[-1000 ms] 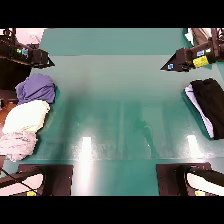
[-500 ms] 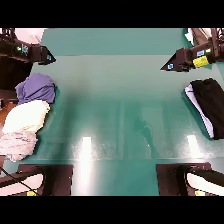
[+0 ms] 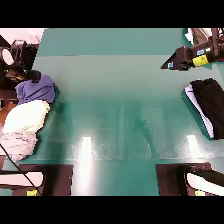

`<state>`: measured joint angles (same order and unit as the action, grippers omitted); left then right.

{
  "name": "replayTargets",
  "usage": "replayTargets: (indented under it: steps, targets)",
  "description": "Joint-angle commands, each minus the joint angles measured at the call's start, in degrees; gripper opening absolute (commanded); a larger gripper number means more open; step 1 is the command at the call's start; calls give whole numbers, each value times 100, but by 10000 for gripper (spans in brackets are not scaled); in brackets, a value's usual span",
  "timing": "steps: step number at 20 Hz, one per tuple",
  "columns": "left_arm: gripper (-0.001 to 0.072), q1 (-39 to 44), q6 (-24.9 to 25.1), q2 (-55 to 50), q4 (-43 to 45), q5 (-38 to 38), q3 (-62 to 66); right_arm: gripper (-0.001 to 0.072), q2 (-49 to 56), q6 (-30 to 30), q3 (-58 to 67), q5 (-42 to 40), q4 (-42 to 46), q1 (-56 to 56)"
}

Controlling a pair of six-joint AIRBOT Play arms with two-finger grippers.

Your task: Fold the shirts.

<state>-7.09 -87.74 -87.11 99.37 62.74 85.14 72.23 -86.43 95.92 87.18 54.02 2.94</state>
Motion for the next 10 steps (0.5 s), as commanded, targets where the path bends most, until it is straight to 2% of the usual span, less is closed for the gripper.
replayTargets:
  steps: [1, 4, 5, 6, 7, 8, 10]
  targets:
    - [573, -282, -72, -466, 70, -424, -111, 15, -4, -4, 2, -7, 0, 4]
    - [570, -284, -79, -645, 68, -688, -111, 15, -4, -4, 2, -9, 0, 4]
    - [532, -282, -83, -671, 63, -750, -111, 16, -4, -2, 2, -11, 0, 4]
    - [328, -282, -81, -669, 59, -767, -109, 16, -4, -2, 2, -11, 0, 4]
    - [69, -284, -79, -667, 52, -752, -90, 16, -4, -4, 2, -20, 0, 4]
    - [30, -282, -81, -654, 42, -691, -63, 16, -4, -2, 2, -28, 0, 4]
    - [21, -282, -70, -579, -109, -439, 103, 15, -4, -4, 4, -35, -4, 4]
